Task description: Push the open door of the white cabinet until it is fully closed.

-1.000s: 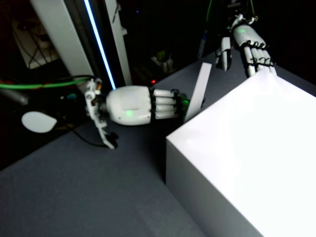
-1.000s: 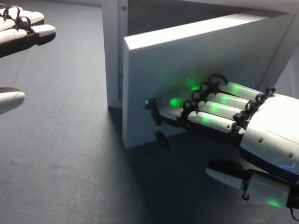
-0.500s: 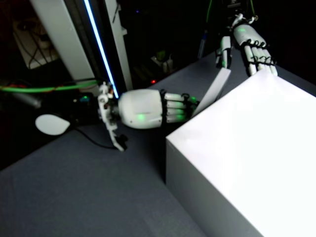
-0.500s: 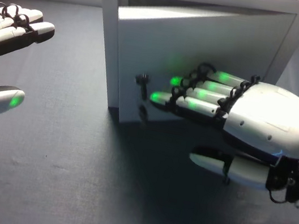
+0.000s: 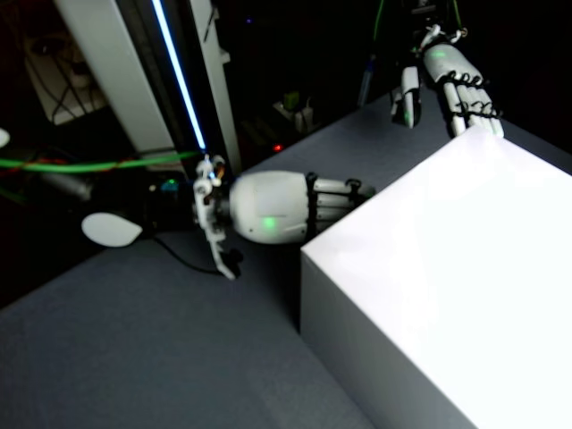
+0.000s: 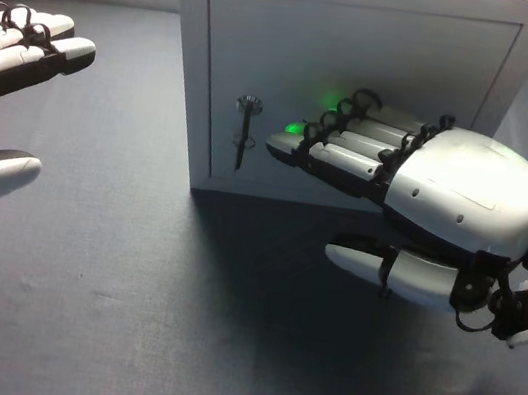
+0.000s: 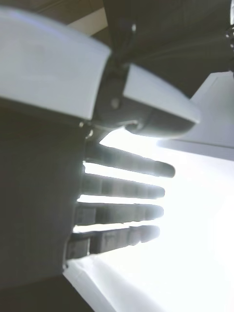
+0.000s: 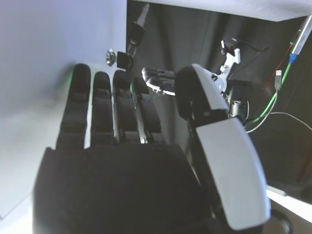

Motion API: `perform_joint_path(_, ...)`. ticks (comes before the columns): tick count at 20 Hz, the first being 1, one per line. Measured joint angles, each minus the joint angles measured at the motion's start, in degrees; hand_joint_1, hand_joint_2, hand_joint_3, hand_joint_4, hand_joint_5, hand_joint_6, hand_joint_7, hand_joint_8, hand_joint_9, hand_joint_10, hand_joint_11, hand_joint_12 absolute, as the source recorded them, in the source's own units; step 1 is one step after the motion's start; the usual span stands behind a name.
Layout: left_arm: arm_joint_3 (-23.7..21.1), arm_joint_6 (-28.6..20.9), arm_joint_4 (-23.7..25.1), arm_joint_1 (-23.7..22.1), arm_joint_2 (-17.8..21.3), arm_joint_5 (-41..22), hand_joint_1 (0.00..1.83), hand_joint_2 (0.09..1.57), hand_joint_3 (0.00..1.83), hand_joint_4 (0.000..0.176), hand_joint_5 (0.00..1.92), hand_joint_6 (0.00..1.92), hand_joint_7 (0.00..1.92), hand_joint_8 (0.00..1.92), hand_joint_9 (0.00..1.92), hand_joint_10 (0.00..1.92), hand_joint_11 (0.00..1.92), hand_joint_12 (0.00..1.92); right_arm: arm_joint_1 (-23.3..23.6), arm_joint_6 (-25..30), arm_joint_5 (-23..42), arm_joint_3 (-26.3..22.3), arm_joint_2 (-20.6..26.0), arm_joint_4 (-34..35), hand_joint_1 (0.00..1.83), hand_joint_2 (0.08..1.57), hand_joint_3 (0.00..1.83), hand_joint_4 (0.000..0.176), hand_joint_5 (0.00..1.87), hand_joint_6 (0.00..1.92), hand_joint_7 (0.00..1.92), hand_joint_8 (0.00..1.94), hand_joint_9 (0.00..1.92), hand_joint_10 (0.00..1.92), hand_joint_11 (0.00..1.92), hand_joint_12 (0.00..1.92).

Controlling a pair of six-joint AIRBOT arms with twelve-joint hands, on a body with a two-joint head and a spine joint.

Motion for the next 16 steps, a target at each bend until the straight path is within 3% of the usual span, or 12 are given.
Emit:
perform_joint_path(1,0.0,0.0,0.0,0.0,0.0,0.0,0.47,1.44,0.00,0.000,0.10,0.00,0.00,0.00,0.00,0.00,0.00,0.00,0.0,-0.2,0.0,0.0,0.0,0.1,0.57,1.45,0.00,0.000,0.10,0.00,0.15,0.00,0.10,0.01,0.00,0.40)
perform_joint_path(2,0.0,0.0,-0.1,0.0,0.0,0.0,0.47,1.44,0.00,0.000,0.10,0.00,0.00,0.00,0.00,0.00,0.00,0.00,0.0,-0.3,0.0,0.0,0.0,0.4,0.49,1.47,0.01,0.000,0.03,0.02,0.03,0.00,0.02,0.00,0.00,0.11)
perform_joint_path(4,0.0,0.0,-0.2,0.0,0.0,0.0,0.46,1.44,0.00,0.000,0.09,0.00,0.00,0.00,0.00,0.00,0.00,0.00,0.0,-0.3,-0.2,0.0,-0.1,0.6,0.63,1.45,0.00,0.000,0.02,0.00,0.00,0.00,0.01,0.00,0.00,0.26)
perform_joint_path(5,0.0,0.0,-0.2,0.0,0.0,0.0,0.46,1.44,0.00,0.000,0.09,0.00,0.00,0.00,0.00,0.00,0.00,0.00,0.0,-0.3,-0.2,0.0,-0.1,0.8,0.54,1.46,0.01,0.000,0.00,0.00,0.00,0.00,0.00,0.00,0.00,0.27)
perform_joint_path(6,0.0,0.0,-0.2,0.0,0.0,-0.1,0.46,1.44,0.00,0.000,0.09,0.00,0.00,0.00,0.00,0.00,0.00,0.00,0.0,-0.4,-0.2,0.1,-0.1,1.0,0.48,1.45,0.00,0.003,0.00,0.00,0.00,0.00,0.00,0.00,0.00,0.16)
perform_joint_path(7,0.0,0.0,-0.3,0.1,0.0,-0.3,0.44,1.44,0.00,0.000,0.09,0.00,0.00,0.00,0.00,0.00,0.00,0.00,0.0,-0.4,-0.2,0.1,-0.1,1.1,0.58,1.44,0.00,0.000,0.02,0.00,0.00,0.00,0.00,0.00,0.00,0.03)
perform_joint_path(8,0.0,0.0,-0.4,0.1,0.0,-0.4,0.44,1.44,0.00,0.000,0.10,0.00,0.00,0.00,0.00,0.00,0.01,0.01,0.0,-0.2,-0.2,0.0,-0.1,1.1,0.68,1.41,0.03,0.003,0.09,0.01,0.05,0.01,0.11,0.01,0.00,0.62)
perform_joint_path(11,0.0,0.0,-0.7,0.6,0.0,-1.1,0.47,1.44,0.00,0.000,0.10,0.00,0.00,0.00,0.00,0.00,0.00,0.00,0.0,2.1,1.6,-0.9,1.0,1.5,0.52,1.44,0.01,0.000,0.13,0.01,0.10,0.00,0.08,0.00,0.00,0.48)
perform_joint_path(12,-0.1,0.0,-0.9,0.9,0.0,-1.1,0.49,1.44,0.00,0.000,0.10,0.00,0.00,0.00,0.00,0.00,0.01,0.01,0.0,3.0,2.7,-1.5,1.9,0.7,0.31,1.48,0.01,0.000,0.08,0.00,0.13,0.01,0.09,0.01,0.00,0.62)
perform_joint_path(13,-0.2,0.0,-1.2,1.1,0.0,-1.1,0.50,1.44,0.00,0.000,0.10,0.00,0.00,0.00,0.00,0.00,0.01,0.01,0.0,3.9,3.6,-2.1,2.8,-0.2,0.32,1.48,0.00,0.000,0.07,0.00,0.14,0.01,0.10,0.01,0.00,0.79)
perform_joint_path(14,-0.2,0.0,-1.2,1.4,0.0,-1.3,0.52,1.43,0.00,0.000,0.10,0.00,0.00,0.00,0.00,0.00,0.00,0.00,-0.1,4.6,4.7,-2.6,3.4,-1.0,0.42,1.47,0.00,0.000,0.09,0.01,0.18,0.01,0.19,0.05,0.00,1.14)
perform_joint_path(16,-0.7,0.0,-1.5,1.7,0.0,-1.6,0.51,1.43,0.00,0.000,0.09,0.00,0.00,0.00,0.00,0.00,0.00,0.00,-1.5,5.6,7.0,-4.2,5.1,-3.0,0.54,1.48,0.00,0.000,0.07,0.00,0.14,0.00,0.21,0.05,0.00,1.18)
